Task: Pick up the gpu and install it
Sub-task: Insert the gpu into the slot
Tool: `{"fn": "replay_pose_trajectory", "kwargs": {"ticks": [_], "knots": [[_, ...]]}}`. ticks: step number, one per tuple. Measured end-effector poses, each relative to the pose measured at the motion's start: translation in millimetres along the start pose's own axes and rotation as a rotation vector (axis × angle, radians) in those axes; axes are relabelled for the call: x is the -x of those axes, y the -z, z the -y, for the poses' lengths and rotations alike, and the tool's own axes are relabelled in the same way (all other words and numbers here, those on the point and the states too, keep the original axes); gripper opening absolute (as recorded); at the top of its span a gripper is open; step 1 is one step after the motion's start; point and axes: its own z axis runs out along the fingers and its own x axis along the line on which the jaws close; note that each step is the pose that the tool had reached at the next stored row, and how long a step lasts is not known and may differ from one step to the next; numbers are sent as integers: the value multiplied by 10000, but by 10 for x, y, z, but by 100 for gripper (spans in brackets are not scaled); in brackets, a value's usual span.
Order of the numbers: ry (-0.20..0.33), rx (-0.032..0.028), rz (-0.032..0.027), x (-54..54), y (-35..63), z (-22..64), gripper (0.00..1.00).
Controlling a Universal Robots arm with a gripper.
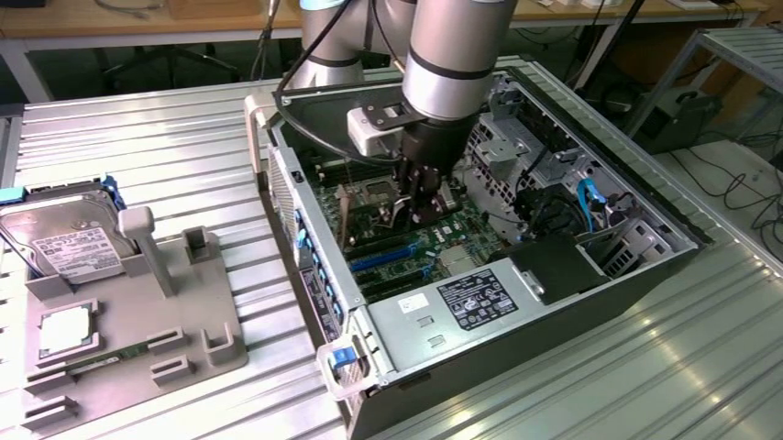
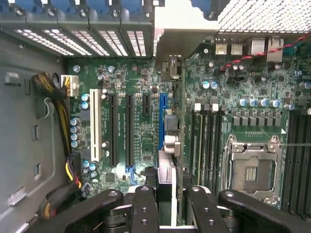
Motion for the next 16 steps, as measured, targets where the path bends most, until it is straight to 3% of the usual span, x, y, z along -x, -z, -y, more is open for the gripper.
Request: {"fn": "replay_pose_trajectory", "kwargs": {"ticks": [8, 16], "knots": [[12, 1, -9, -1, -99, -75, 28], [13, 3, -11, -38, -198, -97, 28]]}}
